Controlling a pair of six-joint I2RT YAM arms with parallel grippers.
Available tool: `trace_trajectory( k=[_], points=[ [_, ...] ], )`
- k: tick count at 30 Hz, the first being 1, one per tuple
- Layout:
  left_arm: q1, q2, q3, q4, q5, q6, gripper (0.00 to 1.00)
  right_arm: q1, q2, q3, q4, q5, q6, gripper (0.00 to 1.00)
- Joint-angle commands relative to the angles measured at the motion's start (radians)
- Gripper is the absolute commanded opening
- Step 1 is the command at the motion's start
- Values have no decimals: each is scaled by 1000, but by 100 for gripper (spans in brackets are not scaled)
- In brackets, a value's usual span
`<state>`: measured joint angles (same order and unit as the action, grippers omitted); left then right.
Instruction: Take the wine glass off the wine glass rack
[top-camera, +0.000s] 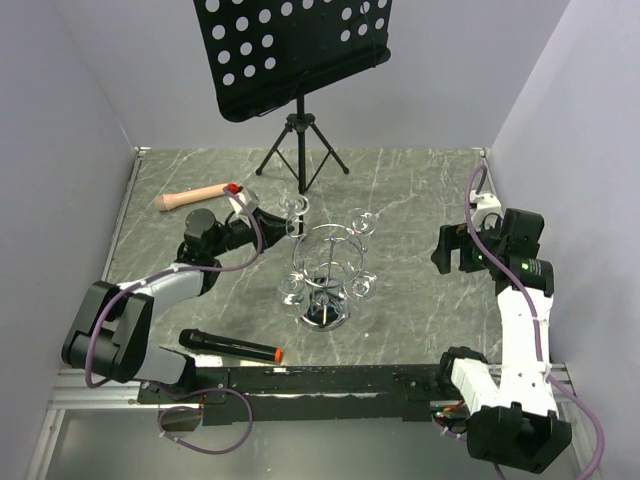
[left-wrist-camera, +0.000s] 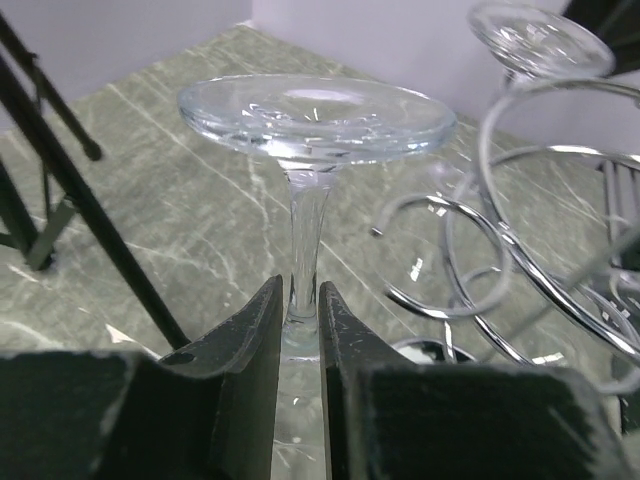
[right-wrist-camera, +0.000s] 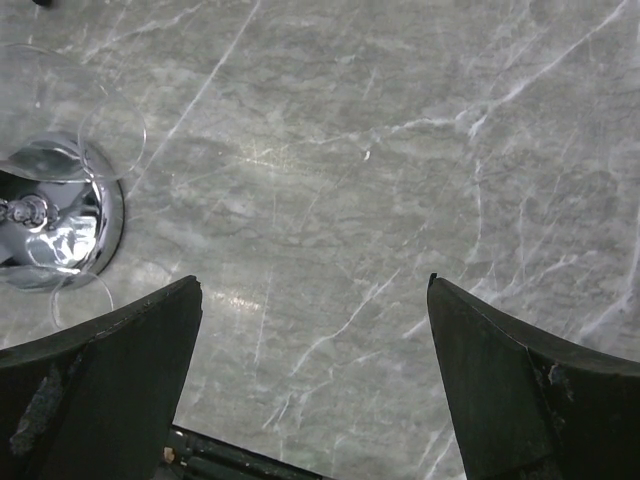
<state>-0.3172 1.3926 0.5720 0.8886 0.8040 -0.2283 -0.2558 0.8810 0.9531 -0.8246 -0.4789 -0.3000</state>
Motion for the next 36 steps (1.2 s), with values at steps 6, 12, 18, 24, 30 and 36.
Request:
trace_trajectory(
  k=[6,12,18,24,30,36],
  points=[
    [38,-15,98,-65,-97,-3,1,-5,-53,-19,119,-40,55,100],
    [72,-78,121,-218,-146,10,1,-5,-33,18,142,-73,61,100],
    [112,-168,195,-489,-210,20,1,-3,71,174,205,-44,85,99],
    [142,-248,241,-687,-250,-11,1,47,167,390,275,-14,118,98],
    [190,-279,328,-853,-252,-108,1,277,236,551,301,82,-8,97],
    [271,-248,486,-1062,-282,-238,1,501,280,654,329,138,-174,97]
  ],
)
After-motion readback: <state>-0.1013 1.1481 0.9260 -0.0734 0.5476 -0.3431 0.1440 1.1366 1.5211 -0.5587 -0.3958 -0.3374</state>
